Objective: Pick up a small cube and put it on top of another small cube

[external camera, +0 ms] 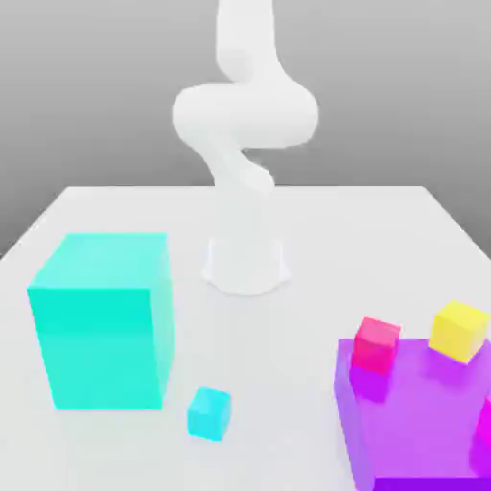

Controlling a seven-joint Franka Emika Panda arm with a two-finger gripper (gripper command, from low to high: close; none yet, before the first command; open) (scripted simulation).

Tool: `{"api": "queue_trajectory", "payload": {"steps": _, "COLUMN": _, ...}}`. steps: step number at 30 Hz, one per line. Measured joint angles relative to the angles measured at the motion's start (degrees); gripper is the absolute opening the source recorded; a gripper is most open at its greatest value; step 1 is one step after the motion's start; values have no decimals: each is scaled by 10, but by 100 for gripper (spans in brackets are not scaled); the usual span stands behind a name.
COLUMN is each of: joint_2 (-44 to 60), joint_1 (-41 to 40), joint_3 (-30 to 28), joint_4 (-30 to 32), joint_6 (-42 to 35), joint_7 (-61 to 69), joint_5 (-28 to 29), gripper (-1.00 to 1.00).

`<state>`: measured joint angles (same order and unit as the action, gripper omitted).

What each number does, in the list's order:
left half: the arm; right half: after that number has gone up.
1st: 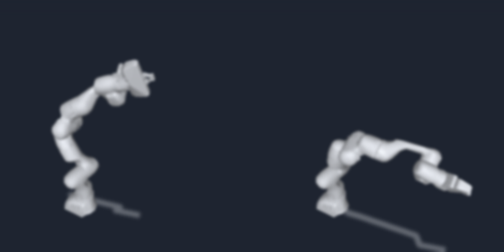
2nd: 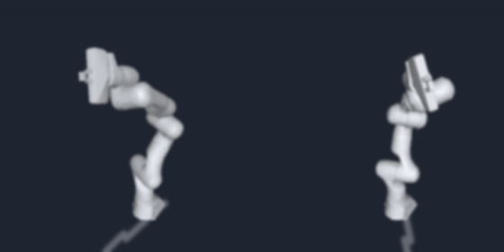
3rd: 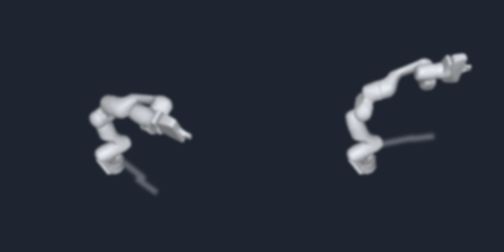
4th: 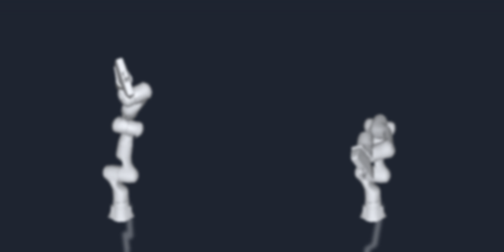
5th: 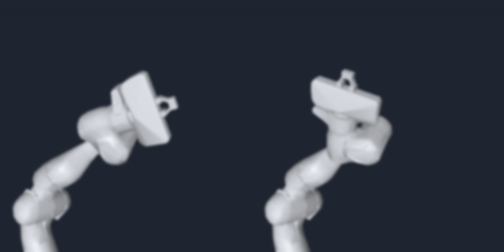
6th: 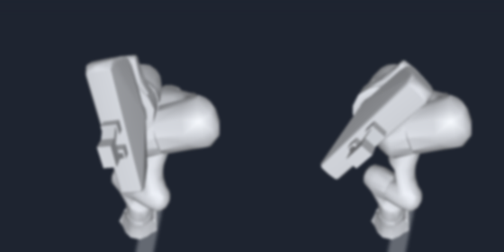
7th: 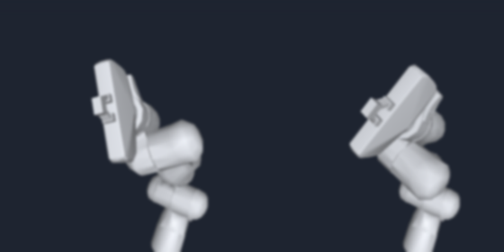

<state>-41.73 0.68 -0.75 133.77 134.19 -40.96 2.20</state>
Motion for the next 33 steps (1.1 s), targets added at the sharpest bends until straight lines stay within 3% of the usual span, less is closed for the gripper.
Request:
{"api": "queue_trajectory", "payload": {"steps": 10, "joint_2": 165, "joint_1": 28, "joint_3": -54, "joint_4": 80, "joint_6": 95, "joint_7": 213, "joint_5": 67, "gripper": 0}}
{"api": "queue_trajectory", "payload": {"steps": 18, "joint_2": 295, "joint_1": 54, "joint_3": -110, "joint_4": 143, "joint_6": 173, "joint_7": 412, "joint_5": 76, "gripper": 0}}
{"api": "queue_trajectory", "payload": {"steps": 26, "joint_2": 426, "joint_1": 59, "joint_3": -127, "joint_4": 208, "joint_6": 254, "joint_7": 675, "joint_5": -4, "gripper": 0}}
{"api": "queue_trajectory", "payload": {"steps": 33, "joint_2": 558, "joint_1": 0, "joint_3": -51, "joint_4": 213, "joint_6": 349, "joint_7": 819, "joint_5": -101, "gripper": 0}}
